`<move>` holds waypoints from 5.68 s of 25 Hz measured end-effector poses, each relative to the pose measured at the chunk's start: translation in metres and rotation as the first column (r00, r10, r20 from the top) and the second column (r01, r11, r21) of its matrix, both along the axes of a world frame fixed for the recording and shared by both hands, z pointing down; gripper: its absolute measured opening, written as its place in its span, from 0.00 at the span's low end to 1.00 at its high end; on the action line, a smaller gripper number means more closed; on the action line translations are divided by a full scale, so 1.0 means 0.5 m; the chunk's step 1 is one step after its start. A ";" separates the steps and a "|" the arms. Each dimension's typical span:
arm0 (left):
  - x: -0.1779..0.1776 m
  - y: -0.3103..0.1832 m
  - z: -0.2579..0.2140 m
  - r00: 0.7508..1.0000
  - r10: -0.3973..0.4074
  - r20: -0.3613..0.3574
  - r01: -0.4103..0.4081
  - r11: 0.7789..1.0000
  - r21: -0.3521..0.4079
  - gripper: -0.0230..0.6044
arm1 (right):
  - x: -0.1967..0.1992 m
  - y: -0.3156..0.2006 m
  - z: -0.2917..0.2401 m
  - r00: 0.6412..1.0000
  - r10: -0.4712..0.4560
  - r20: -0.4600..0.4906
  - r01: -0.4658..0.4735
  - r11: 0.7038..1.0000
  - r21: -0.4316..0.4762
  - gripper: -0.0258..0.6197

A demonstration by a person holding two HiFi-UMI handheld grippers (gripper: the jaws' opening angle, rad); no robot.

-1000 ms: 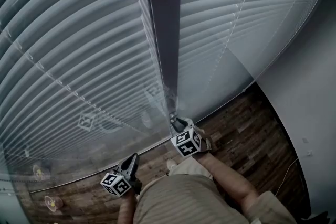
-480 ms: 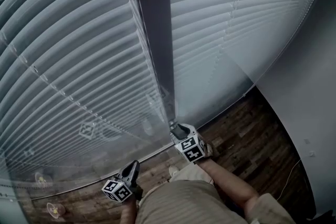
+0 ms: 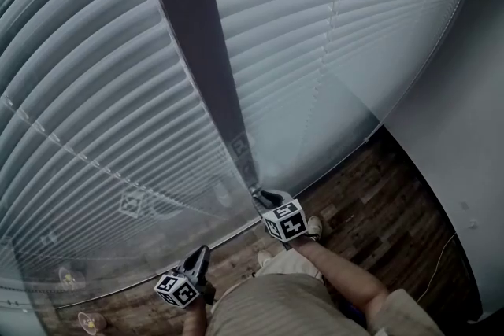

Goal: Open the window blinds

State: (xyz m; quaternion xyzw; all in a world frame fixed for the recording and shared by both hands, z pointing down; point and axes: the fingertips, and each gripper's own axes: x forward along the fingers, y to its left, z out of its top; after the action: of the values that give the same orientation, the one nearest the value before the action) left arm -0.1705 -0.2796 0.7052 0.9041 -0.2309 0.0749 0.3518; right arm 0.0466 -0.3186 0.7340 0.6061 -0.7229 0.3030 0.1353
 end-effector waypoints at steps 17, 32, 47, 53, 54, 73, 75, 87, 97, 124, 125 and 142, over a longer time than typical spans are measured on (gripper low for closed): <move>0.043 0.021 -0.019 0.999 0.024 0.026 -0.024 1.000 0.001 0.06 | -0.021 0.011 -0.025 0.699 -0.146 -0.700 0.188 0.982 -0.018 0.23; 0.050 0.119 -0.035 0.999 0.021 0.037 -0.022 1.000 0.020 0.06 | -0.012 0.086 -0.040 0.841 0.015 0.541 -0.033 0.999 0.024 0.23; 0.069 0.122 -0.045 0.999 -0.038 0.011 0.039 0.999 -0.006 0.06 | 0.008 0.090 -0.010 -0.013 0.123 0.992 -0.041 0.992 -0.123 0.23; 0.061 0.130 -0.041 0.999 -0.044 -0.002 0.044 0.999 -0.016 0.06 | 0.000 0.097 0.003 -0.279 0.165 0.946 -0.052 0.981 -0.186 0.23; 0.056 0.128 -0.039 0.999 -0.044 -0.002 0.044 0.999 -0.020 0.06 | -0.004 0.093 0.002 -0.288 0.164 0.943 -0.055 0.981 -0.188 0.23; 0.096 0.095 -0.035 1.000 -0.009 0.003 0.009 0.998 -0.057 0.06 | -0.010 0.069 0.030 -0.801 0.213 0.559 0.057 0.957 -0.283 0.23; 0.081 0.093 -0.040 1.000 -0.006 0.004 0.007 0.998 -0.063 0.06 | -0.025 0.069 0.029 -0.783 0.221 0.581 0.055 0.956 -0.289 0.23; 0.052 0.096 -0.028 1.000 -0.016 -0.021 0.015 0.999 -0.051 0.06 | 0.036 0.153 -0.074 0.642 0.041 0.766 -0.117 0.992 0.044 0.37; 0.031 0.044 -0.008 0.999 -0.032 -0.036 0.030 0.999 -0.040 0.06 | -0.024 0.070 -0.249 0.902 -0.041 -0.430 0.202 0.920 0.336 0.35; -0.009 -0.034 0.006 0.993 -0.103 -0.052 0.102 0.994 -0.029 0.06 | 0.011 -0.013 -0.207 0.851 0.004 0.525 -0.104 0.981 0.161 0.23; -0.007 -0.032 0.008 0.993 -0.101 -0.053 0.100 0.995 -0.030 0.06 | 0.010 -0.013 -0.206 0.844 0.004 0.537 -0.106 0.982 0.158 0.23; -0.019 -0.010 0.004 0.995 -0.093 -0.038 0.092 0.995 -0.026 0.06 | -0.017 0.006 -0.252 0.900 0.001 -0.435 0.169 0.920 0.352 0.32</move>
State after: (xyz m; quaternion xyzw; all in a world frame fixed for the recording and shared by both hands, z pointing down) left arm -0.1801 -0.2849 0.7072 0.8894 -0.2647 0.0434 0.3702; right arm 0.0382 -0.3155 0.6082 0.6397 -0.7465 0.0101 0.1829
